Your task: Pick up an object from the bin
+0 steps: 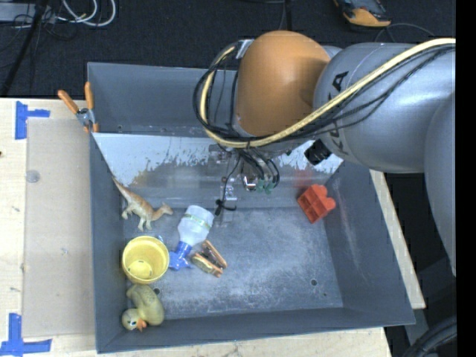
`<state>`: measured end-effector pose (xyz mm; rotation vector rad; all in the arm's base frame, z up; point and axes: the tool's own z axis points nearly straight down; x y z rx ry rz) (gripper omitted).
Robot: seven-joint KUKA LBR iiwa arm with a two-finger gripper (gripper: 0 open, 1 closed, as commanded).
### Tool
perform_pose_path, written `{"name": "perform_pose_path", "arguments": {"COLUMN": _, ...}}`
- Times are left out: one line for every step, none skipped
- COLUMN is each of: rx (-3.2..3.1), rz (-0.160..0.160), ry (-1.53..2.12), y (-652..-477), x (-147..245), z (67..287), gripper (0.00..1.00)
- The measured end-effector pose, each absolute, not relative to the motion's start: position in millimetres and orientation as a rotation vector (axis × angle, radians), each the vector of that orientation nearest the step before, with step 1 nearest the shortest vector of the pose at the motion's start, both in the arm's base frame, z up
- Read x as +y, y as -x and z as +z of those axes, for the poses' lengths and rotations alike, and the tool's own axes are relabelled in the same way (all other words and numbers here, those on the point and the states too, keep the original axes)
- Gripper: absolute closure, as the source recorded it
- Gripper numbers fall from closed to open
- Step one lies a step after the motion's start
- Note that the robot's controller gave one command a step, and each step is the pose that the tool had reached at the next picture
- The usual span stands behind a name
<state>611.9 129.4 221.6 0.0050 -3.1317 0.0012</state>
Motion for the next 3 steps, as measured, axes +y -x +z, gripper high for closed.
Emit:
{"name": "perform_pose_path", "arguments": {"rx": -3.140, "rz": 0.000, "ry": -0.002, "y": -613.0, "x": 129, "z": 227, "gripper": 0.00}}
{"name": "perform_pose_path", "arguments": {"rx": -3.137, "rz": 0.000, "ry": -0.127, "y": -597.1, "x": 141, "z": 192, "gripper": 0.00}}
{"name": "perform_pose_path", "arguments": {"rx": -3.137, "rz": -0.001, "ry": -0.138, "y": -579.1, "x": 158, "z": 140, "gripper": 0.00}}
